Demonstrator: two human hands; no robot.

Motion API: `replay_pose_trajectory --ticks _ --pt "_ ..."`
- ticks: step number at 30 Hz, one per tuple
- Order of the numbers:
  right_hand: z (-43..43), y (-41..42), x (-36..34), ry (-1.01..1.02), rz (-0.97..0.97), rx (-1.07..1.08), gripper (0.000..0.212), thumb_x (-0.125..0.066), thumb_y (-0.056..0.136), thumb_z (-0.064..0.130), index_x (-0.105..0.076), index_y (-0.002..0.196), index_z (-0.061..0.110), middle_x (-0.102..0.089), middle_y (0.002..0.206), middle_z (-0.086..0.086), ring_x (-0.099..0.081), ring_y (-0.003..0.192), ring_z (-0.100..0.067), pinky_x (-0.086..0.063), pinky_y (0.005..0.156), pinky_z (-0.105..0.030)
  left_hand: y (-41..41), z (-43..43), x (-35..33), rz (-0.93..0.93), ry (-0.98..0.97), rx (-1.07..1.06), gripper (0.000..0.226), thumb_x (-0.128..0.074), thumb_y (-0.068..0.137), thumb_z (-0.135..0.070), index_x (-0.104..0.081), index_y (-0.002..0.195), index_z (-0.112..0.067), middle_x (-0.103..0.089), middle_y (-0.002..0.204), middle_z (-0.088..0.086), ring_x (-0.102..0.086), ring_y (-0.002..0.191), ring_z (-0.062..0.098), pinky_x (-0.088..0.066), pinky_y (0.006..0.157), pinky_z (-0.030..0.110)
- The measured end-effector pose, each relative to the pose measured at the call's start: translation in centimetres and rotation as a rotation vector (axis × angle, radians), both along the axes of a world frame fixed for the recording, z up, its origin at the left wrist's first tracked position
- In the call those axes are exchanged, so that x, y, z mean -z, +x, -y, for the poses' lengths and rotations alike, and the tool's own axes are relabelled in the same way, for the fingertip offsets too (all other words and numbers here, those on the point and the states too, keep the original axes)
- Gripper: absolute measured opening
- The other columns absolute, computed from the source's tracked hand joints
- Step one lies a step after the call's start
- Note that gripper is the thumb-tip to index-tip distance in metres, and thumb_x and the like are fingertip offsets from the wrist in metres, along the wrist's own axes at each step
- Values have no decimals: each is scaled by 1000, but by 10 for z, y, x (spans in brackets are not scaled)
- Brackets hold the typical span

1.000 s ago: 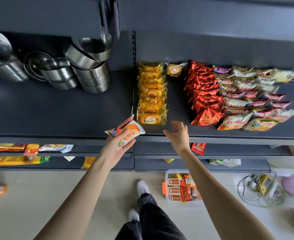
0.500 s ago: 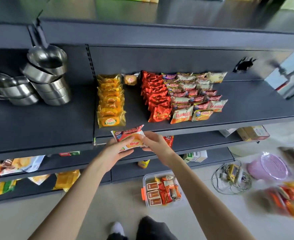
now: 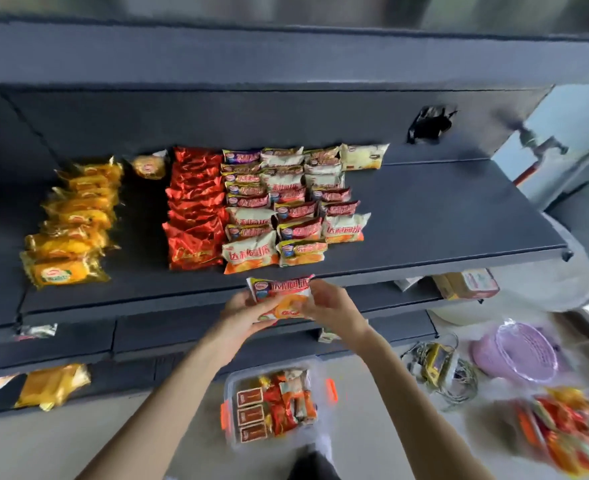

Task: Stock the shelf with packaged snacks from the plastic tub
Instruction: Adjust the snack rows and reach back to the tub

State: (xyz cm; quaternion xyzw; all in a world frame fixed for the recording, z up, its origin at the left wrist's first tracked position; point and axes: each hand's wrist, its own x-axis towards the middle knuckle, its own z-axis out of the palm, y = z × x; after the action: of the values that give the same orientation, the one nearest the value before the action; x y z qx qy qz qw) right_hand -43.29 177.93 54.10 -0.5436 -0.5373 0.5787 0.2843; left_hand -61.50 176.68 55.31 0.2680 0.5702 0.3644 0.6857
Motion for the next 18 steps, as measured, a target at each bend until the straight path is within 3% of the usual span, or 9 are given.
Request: replay_pose_trajectory --ticks 2,4,5,8,10,12,16,18 --pt "-18 46 12 -32 40 4 42 -78 79 26 -42 68 6 -34 58 -3 -31 56 -5 -28 55 -20 47 -12 7 -62 14 -5 15 -72 82 -10 -63 93 -14 -70 99 11 -67 89 20 -56 84 31" --pt "-30 79 20 -8 61 22 66 -83 65 48 -51 85 -7 -48 73 -29 -41 67 -13 -33 63 -31 85 -22 14 -178 36 -2 15 -76 80 -15 -63 88 -17 -72 100 13 -68 95 26 -54 91 40" --pt "-35 93 22 -6 67 40 70 -84 62 49 -52 88 -8 -53 77 -31 -43 69 -14 -34 65 -32 100 -25 16 -220 43 -7 15 -76 80 -18 -63 86 -19 -72 97 11 -67 95 26 -52 93 42" --pt "-56 126 23 33 110 88 37 -83 71 21 -50 73 6 -53 57 4 -40 58 -5 -34 57 -24 129 -37 15 -225 64 -79 11 -71 85 -17 -61 91 -19 -68 92 -3 -64 93 17 -51 89 35" --pt "-71 141 26 97 149 130 40 -83 69 25 -53 83 4 -62 70 0 -52 64 -12 -42 60 -34 134 -40 15 -232 44 -125 19 -67 88 -19 -60 106 -15 -66 99 -1 -62 98 17 -50 90 34" --pt "-84 148 30 147 204 151 40 -82 71 26 -55 94 7 -70 87 0 -65 77 -13 -52 69 -34 131 -41 20 -320 43 -140 27 -65 90 -22 -59 114 -12 -65 106 3 -62 103 18 -51 89 32" --pt "-105 145 34 197 286 145 42 -80 75 25 -53 106 17 -67 98 7 -65 89 -13 -54 77 -29 122 -40 34 -450 23 -202 26 -62 92 -25 -59 115 -14 -63 110 0 -61 106 20 -50 76 22" --pt "-110 139 39 206 279 100 46 -80 75 27 -51 110 20 -64 99 11 -64 91 -11 -53 78 -28 121 -39 39 -462 3 -235 30 -62 93 -24 -57 120 -13 -62 118 4 -60 105 20 -50 77 23"
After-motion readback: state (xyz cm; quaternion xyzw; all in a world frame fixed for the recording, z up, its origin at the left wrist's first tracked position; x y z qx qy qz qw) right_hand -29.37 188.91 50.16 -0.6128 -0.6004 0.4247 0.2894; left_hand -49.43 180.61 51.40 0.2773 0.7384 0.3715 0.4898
